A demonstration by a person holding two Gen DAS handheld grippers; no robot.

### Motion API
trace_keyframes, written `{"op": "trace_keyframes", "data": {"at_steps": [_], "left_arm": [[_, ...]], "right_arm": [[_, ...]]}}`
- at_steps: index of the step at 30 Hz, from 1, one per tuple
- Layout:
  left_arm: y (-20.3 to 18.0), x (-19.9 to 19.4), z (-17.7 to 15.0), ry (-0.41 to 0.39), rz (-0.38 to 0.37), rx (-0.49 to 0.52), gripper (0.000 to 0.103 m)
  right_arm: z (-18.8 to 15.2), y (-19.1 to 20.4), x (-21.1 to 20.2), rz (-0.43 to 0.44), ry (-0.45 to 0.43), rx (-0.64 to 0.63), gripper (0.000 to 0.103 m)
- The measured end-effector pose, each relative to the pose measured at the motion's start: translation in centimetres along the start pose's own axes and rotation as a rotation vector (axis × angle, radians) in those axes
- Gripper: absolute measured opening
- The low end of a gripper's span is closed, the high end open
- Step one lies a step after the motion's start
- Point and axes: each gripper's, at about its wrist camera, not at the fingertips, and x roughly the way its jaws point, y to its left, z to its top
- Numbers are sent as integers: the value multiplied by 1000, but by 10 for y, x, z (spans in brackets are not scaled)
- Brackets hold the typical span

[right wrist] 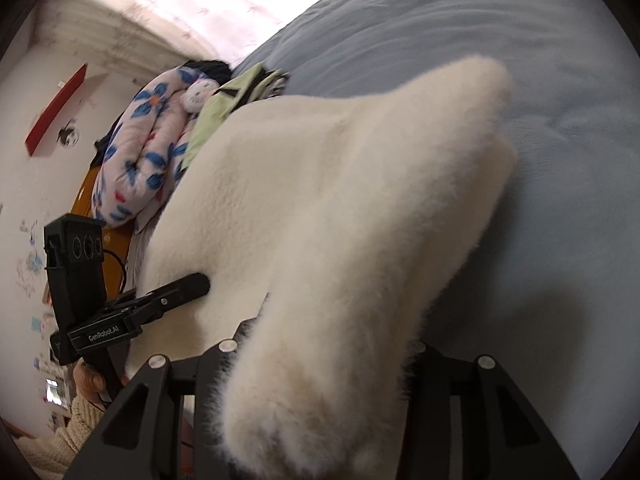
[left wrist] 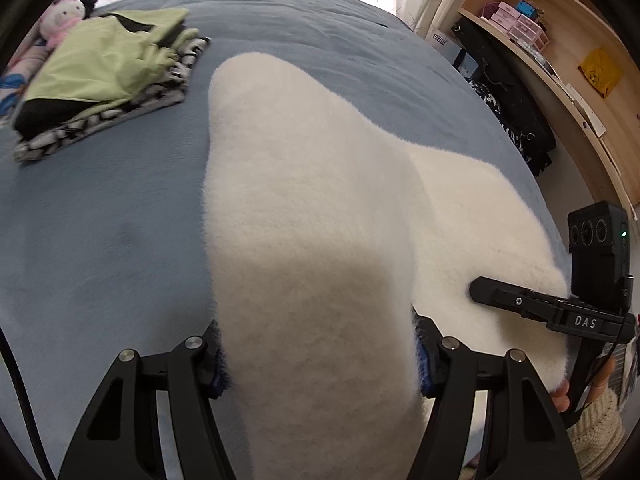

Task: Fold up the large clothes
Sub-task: 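Carry the cardigan with both tools onto the striped clothes stack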

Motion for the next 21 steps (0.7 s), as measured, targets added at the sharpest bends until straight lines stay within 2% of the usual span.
{"op": "trace_keyframes", "data": {"at_steps": [6, 10, 16, 21], "left_arm": [[39, -59, -29, -53, 54, 34, 65], [68, -89, -30, -90, 73, 13, 65], [112, -122, -12, -140, 99, -1, 65], [147, -144, 26, -184, 105, 0, 65]], "right_arm": [[-6, 59, 15, 3, 18, -89, 41], [0, 93, 26, 25, 11, -131, 41], [21, 144, 47, 43, -19, -196, 41], [59, 183, 65, 58, -46, -243, 41]]}}
